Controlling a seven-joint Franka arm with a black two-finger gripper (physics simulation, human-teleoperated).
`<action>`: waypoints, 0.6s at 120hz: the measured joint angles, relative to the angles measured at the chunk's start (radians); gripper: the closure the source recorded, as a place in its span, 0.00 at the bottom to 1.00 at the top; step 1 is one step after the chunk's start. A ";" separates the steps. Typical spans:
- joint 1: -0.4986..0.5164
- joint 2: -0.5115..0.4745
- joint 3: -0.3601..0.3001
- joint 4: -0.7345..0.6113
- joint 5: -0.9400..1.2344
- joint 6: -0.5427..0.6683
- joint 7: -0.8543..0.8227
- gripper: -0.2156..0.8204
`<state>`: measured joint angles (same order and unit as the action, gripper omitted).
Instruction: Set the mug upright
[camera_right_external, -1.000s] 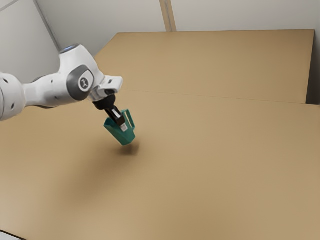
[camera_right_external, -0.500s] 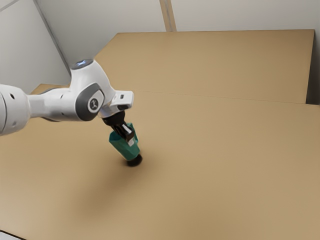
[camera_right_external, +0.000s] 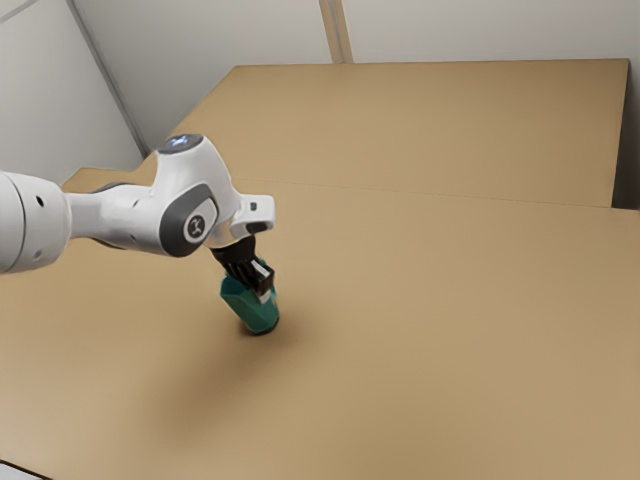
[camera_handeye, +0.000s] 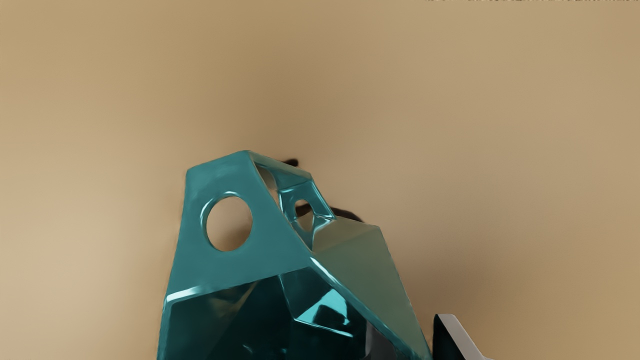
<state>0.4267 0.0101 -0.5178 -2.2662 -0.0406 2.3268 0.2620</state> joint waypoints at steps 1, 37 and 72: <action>0.000 0.000 -0.001 0.000 0.001 0.001 -0.002 0.74; 0.012 -0.047 -0.024 -0.010 0.008 0.013 -0.053 0.34; -0.003 -0.085 -0.020 0.201 -0.014 -0.148 -0.082 0.24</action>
<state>0.4241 -0.0745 -0.5382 -2.0647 -0.0542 2.1789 0.1800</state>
